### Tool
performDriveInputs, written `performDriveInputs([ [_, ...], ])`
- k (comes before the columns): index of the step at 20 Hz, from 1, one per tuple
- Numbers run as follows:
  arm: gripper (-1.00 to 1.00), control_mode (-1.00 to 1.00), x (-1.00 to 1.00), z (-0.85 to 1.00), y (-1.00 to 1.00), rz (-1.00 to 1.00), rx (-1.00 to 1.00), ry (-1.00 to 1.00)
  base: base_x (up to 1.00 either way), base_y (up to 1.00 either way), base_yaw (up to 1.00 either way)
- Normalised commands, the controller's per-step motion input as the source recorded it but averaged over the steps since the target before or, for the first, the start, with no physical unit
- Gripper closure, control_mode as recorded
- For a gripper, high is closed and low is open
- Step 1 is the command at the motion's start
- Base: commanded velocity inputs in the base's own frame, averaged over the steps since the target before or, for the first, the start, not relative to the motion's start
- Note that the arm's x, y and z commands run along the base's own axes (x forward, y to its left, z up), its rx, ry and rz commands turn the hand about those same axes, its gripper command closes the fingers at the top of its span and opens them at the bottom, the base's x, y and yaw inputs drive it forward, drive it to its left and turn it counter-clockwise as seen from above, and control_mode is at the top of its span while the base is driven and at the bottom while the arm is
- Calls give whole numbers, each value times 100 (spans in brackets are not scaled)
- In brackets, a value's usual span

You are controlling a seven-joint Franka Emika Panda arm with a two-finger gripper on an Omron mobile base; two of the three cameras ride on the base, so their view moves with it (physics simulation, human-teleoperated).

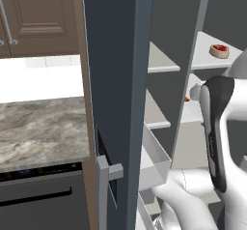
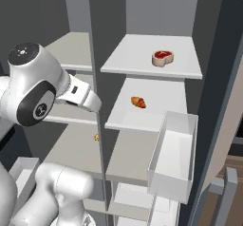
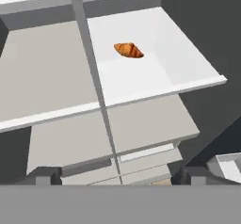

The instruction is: Pick up the frozen steak from the freezer, place it on any shelf in the fridge, and close the fridge and freezer doors when done.

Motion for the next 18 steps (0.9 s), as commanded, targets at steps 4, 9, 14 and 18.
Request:
performDriveInputs([
  [4,-100,-100,0,-2,70,28,-2,20,0,0,0],
  [9,-100,-100,0,0,10,4,-1,4,0,0,0],
  [14,-100,100,0,0,-2,0,0,0,0,-16,0],
  [18,-100,100,0,0,0,0,0,0,0,-40,0],
])
